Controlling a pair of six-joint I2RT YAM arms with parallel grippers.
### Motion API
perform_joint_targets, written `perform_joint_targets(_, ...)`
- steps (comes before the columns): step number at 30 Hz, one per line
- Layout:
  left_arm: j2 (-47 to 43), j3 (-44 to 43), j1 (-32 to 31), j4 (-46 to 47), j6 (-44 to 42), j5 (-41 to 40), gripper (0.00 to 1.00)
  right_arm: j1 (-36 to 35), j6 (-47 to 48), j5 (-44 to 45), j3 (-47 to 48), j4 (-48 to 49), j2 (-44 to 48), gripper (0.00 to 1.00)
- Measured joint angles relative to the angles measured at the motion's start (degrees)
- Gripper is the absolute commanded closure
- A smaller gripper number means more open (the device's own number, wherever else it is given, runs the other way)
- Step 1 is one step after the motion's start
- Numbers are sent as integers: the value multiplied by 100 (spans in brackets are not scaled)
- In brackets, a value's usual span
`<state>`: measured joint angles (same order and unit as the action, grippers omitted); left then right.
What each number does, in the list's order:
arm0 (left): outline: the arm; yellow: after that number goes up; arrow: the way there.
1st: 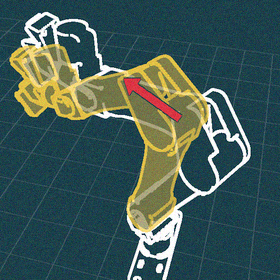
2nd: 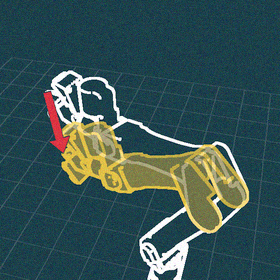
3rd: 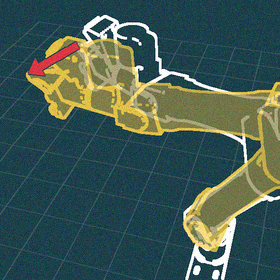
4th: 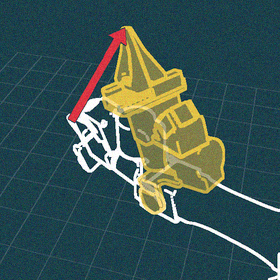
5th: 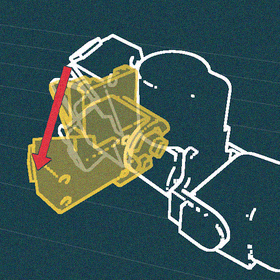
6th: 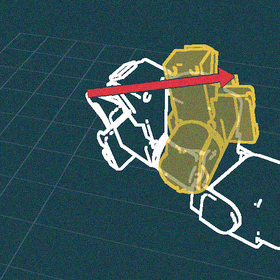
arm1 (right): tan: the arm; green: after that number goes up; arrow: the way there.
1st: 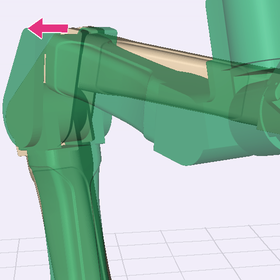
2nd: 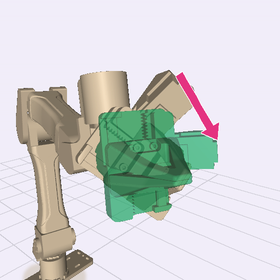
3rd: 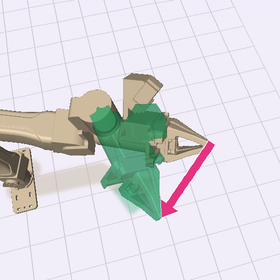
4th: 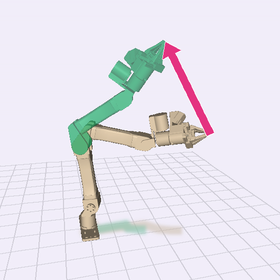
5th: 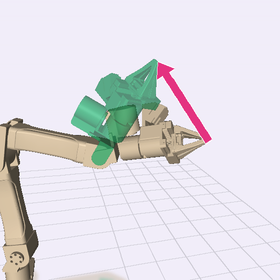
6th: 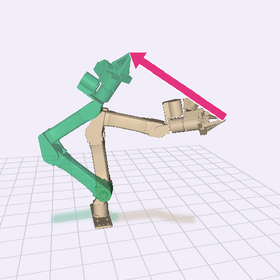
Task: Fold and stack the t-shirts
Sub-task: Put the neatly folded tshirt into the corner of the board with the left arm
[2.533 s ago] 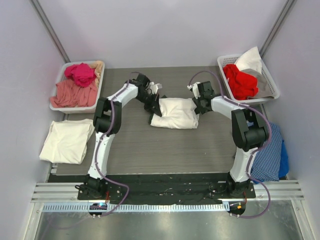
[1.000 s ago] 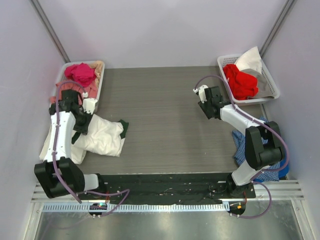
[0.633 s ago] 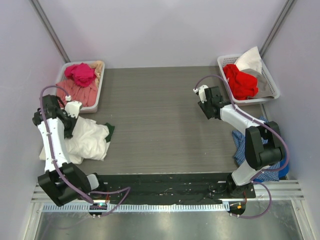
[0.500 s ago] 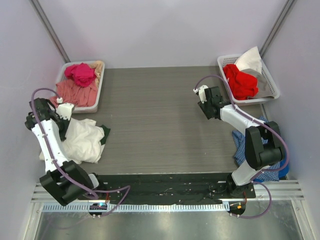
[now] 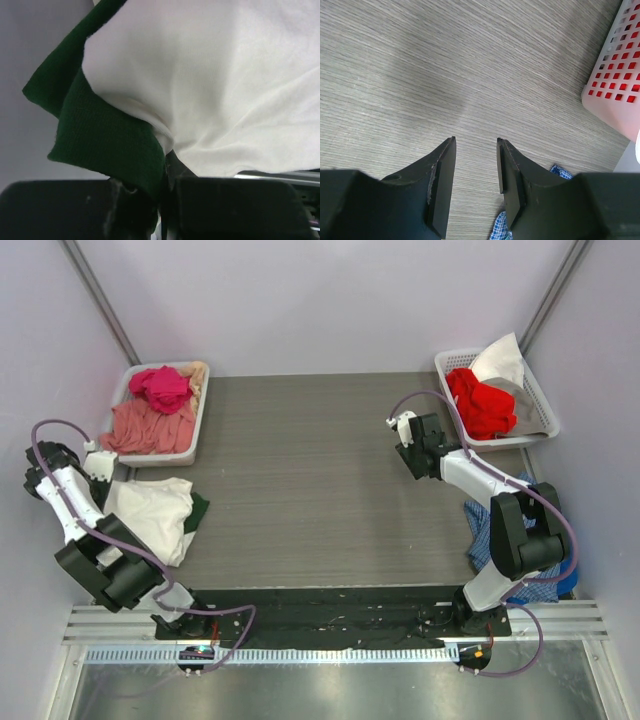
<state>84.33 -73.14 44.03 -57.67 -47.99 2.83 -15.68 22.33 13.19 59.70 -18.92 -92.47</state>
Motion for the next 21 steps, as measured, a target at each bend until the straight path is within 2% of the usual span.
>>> perform_joint_targets(11,964,-350,570,697,-195,-334,100,0,-11,-17,-4,0,-2,55)
perform_joint_targets(17,1108,-424,601,728,-221,-321,100,-2,-22,-28,-4,-2,-2,55)
perform_joint_targets(18,1141,-446,603,723,-221,-313,98,0,-22,-28,-4,-2,-2,55)
perform_joint_targets(20,1207,-485,605,702,-221,-306,85,0,-22,-28,-4,-4,-2,55)
perform_joint_targets(21,1241,-516,603,667,-219,-275,84,-2,-24,-26,-4,-7,-2,55)
